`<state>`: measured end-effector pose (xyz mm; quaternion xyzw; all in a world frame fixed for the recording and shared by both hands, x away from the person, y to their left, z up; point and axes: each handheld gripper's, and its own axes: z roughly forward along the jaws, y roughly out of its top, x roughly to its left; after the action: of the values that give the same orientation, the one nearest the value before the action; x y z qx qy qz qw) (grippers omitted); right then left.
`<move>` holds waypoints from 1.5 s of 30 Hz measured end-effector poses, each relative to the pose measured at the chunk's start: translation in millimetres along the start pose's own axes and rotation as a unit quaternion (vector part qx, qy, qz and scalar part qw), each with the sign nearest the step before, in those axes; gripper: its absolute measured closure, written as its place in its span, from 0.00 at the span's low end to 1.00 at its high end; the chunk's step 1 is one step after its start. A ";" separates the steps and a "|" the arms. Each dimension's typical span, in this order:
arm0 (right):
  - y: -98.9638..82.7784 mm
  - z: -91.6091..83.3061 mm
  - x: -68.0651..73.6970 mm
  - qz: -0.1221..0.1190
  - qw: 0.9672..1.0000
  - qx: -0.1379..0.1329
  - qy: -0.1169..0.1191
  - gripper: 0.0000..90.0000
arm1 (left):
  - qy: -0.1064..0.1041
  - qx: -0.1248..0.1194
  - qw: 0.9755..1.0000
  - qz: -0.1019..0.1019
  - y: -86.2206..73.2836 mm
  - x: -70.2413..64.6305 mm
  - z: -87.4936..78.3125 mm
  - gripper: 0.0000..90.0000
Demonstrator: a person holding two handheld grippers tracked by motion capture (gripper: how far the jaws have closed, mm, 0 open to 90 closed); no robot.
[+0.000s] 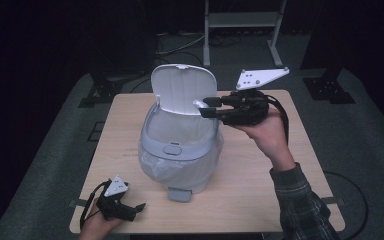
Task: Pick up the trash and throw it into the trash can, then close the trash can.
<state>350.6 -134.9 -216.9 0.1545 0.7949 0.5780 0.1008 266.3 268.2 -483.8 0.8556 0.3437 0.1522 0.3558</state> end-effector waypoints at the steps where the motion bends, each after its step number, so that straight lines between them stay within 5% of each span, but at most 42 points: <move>1: 0.0 0.0 0.0 0.000 1.000 0.000 0.000 0.71 | 0.000 0.000 1.000 0.000 0.0 0.0 0.0 0.00; 29: 22.2 51.8 1.7 -0.009 1.000 0.010 0.017 0.69 | 0.000 0.000 1.000 0.000 0.0 0.0 0.0 0.00; 37: 22.3 39.5 3.5 -0.012 1.000 0.004 0.009 0.64 | -0.002 0.001 1.000 0.003 0.7 1.1 0.5 0.00; 45: -0.2 6.4 -9.2 0.001 1.000 0.014 -0.023 0.73 | -0.003 0.000 1.000 0.002 1.1 1.5 1.2 0.00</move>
<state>361.3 -132.7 -219.3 0.1700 0.8002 0.5633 0.1161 268.5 268.1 -483.8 0.8568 0.3408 0.1505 0.3565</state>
